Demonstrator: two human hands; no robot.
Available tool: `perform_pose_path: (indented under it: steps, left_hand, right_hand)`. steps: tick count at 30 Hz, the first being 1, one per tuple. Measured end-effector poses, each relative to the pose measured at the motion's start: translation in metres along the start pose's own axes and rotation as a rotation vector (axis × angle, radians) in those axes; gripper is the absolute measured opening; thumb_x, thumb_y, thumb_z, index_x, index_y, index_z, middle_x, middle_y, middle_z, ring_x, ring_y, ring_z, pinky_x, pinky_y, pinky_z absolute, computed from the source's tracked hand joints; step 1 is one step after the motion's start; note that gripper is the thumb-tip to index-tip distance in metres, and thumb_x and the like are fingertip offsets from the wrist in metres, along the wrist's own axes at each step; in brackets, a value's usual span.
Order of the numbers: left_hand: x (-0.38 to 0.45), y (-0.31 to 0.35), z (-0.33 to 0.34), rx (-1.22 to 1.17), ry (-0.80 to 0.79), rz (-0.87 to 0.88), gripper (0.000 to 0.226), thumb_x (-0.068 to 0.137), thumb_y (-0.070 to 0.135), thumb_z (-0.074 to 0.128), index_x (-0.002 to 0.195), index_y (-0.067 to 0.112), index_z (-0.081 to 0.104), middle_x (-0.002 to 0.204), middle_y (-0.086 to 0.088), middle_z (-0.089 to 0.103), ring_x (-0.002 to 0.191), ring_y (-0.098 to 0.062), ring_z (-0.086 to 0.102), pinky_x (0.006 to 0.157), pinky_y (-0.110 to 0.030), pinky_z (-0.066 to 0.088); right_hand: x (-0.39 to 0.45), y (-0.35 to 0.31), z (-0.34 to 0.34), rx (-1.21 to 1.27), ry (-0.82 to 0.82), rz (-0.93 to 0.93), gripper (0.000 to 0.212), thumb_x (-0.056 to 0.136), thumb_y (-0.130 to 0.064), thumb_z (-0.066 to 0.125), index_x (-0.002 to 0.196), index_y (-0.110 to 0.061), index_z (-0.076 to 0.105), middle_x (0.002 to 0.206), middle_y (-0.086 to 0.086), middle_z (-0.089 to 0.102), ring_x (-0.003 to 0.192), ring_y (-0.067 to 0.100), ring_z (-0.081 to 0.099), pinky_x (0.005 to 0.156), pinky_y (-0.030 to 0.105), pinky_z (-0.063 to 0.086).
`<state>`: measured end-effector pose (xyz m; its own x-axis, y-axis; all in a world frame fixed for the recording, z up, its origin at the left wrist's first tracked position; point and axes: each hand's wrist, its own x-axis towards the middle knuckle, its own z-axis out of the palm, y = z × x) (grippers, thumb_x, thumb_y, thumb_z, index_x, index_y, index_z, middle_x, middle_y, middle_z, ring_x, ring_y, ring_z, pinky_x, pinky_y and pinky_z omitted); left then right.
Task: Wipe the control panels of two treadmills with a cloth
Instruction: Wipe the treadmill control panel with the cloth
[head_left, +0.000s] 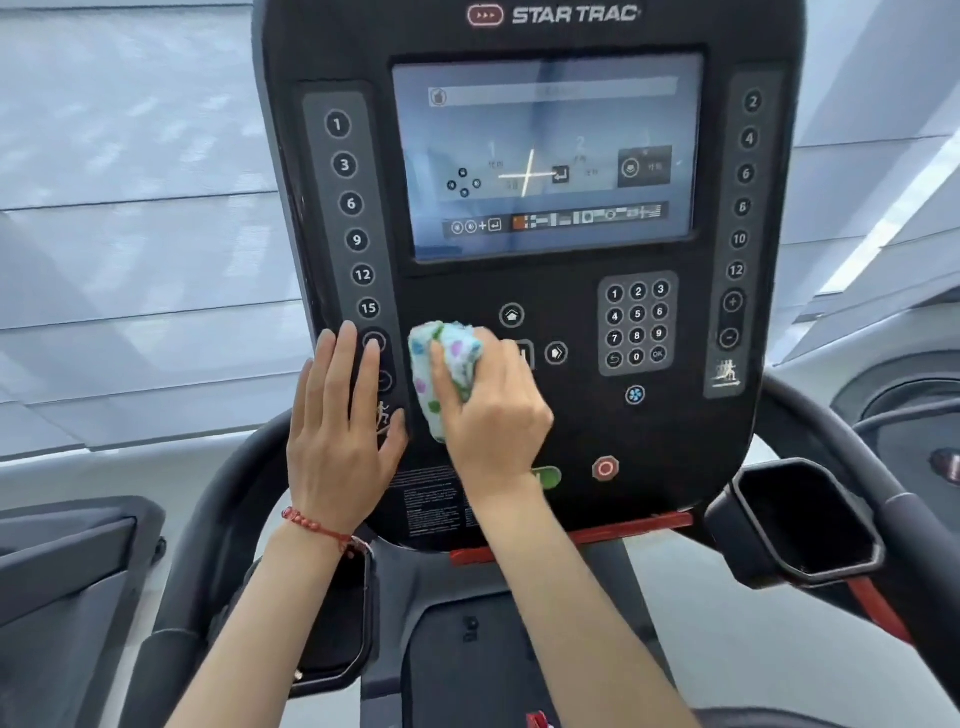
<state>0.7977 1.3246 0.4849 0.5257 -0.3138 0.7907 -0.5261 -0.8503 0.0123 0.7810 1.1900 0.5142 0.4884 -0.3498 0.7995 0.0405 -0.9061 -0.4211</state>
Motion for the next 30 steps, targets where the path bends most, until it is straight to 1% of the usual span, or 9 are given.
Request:
perform_pose_path:
  steps: [2, 5, 8, 11, 13, 15, 19, 23, 30]
  left_hand:
    - [0.000, 0.000, -0.001, -0.010, -0.004, 0.001, 0.048, 0.092, 0.015, 0.049, 0.134, -0.007, 0.043, 0.141, -0.028, 0.038, 0.134, -0.039, 0.031, 0.108, -0.051, 0.033]
    - [0.000, -0.001, -0.002, -0.019, 0.000, 0.006, 0.048, 0.091, 0.015, 0.050, 0.133, -0.008, 0.045, 0.140, -0.027, 0.038, 0.134, -0.039, 0.031, 0.109, -0.050, 0.032]
    - [0.000, -0.001, -0.003, -0.024, -0.008, 0.003, 0.048, 0.089, 0.014, 0.051, 0.132, -0.008, 0.045, 0.141, -0.027, 0.038, 0.134, -0.039, 0.031, 0.110, -0.049, 0.031]
    - [0.000, -0.002, -0.003, -0.035, -0.020, 0.008, 0.049, 0.088, 0.013, 0.053, 0.132, -0.008, 0.045, 0.141, -0.027, 0.038, 0.135, -0.039, 0.030, 0.110, -0.048, 0.030]
    - [-0.001, -0.003, -0.003, -0.041, -0.023, 0.017, 0.049, 0.089, 0.013, 0.053, 0.132, -0.008, 0.045, 0.141, -0.028, 0.037, 0.135, -0.039, 0.029, 0.111, -0.048, 0.029]
    - [-0.001, -0.005, -0.002, -0.045, -0.020, 0.030, 0.049, 0.089, 0.014, 0.053, 0.133, -0.008, 0.044, 0.141, -0.028, 0.037, 0.135, -0.039, 0.028, 0.112, -0.047, 0.028]
    - [-0.001, -0.008, -0.002, -0.059, -0.022, 0.052, 0.048, 0.091, 0.015, 0.052, 0.133, -0.007, 0.044, 0.141, -0.028, 0.037, 0.135, -0.039, 0.028, 0.113, -0.046, 0.026]
    - [-0.001, -0.014, -0.005, -0.053, -0.004, 0.084, 0.044, 0.091, 0.011, 0.051, 0.132, -0.005, 0.047, 0.140, -0.027, 0.039, 0.134, -0.038, 0.031, 0.110, -0.047, 0.030]
    - [-0.001, -0.015, -0.005, -0.056, -0.010, 0.083, 0.045, 0.091, 0.012, 0.052, 0.133, -0.002, 0.046, 0.141, -0.025, 0.039, 0.134, -0.038, 0.032, 0.111, -0.047, 0.029]
  right_hand:
    - [-0.002, -0.002, 0.002, -0.013, 0.004, -0.042, 0.037, 0.090, -0.040, 0.054, 0.089, -0.005, 0.066, 0.063, 0.003, 0.058, 0.052, 0.016, 0.055, 0.039, 0.026, 0.042]
    - [0.007, 0.018, -0.004, -0.030, 0.039, -0.047, 0.043, 0.093, -0.042, 0.047, 0.084, -0.005, 0.066, 0.061, 0.004, 0.057, 0.050, 0.017, 0.055, 0.038, 0.027, 0.042]
    - [0.009, 0.056, -0.017, -0.068, 0.121, 0.080, 0.050, 0.094, -0.045, 0.042, 0.077, -0.002, 0.062, 0.060, 0.007, 0.058, 0.047, 0.021, 0.056, 0.037, 0.026, 0.041]
    - [0.009, 0.090, -0.033, -0.093, 0.204, 0.269, 0.051, 0.093, -0.044, 0.046, 0.069, 0.000, 0.055, 0.057, 0.012, 0.058, 0.045, 0.027, 0.057, 0.045, 0.020, 0.036]
    - [0.007, 0.093, -0.035, -0.107, 0.228, 0.364, 0.044, 0.089, -0.038, 0.052, 0.068, 0.001, 0.054, 0.057, 0.012, 0.059, 0.045, 0.026, 0.056, 0.050, 0.018, 0.033]
    - [0.003, 0.084, -0.033, -0.082, 0.219, 0.392, 0.041, 0.088, -0.037, 0.053, 0.070, 0.000, 0.055, 0.059, 0.011, 0.059, 0.047, 0.024, 0.056, 0.048, 0.019, 0.035]
    - [-0.016, 0.050, -0.024, -0.021, 0.147, 0.220, 0.049, 0.092, -0.045, 0.044, 0.080, 0.000, 0.061, 0.064, 0.008, 0.060, 0.050, 0.020, 0.058, 0.040, 0.025, 0.044]
    - [-0.050, 0.006, -0.006, -0.009, 0.018, 0.040, 0.045, 0.093, -0.044, 0.045, 0.088, -0.003, 0.064, 0.064, 0.005, 0.059, 0.053, 0.017, 0.056, 0.039, 0.027, 0.044]
    - [-0.049, 0.013, -0.006, -0.050, 0.020, 0.019, 0.050, 0.094, -0.046, 0.041, 0.085, -0.004, 0.065, 0.063, 0.004, 0.059, 0.051, 0.016, 0.057, 0.036, 0.026, 0.044]
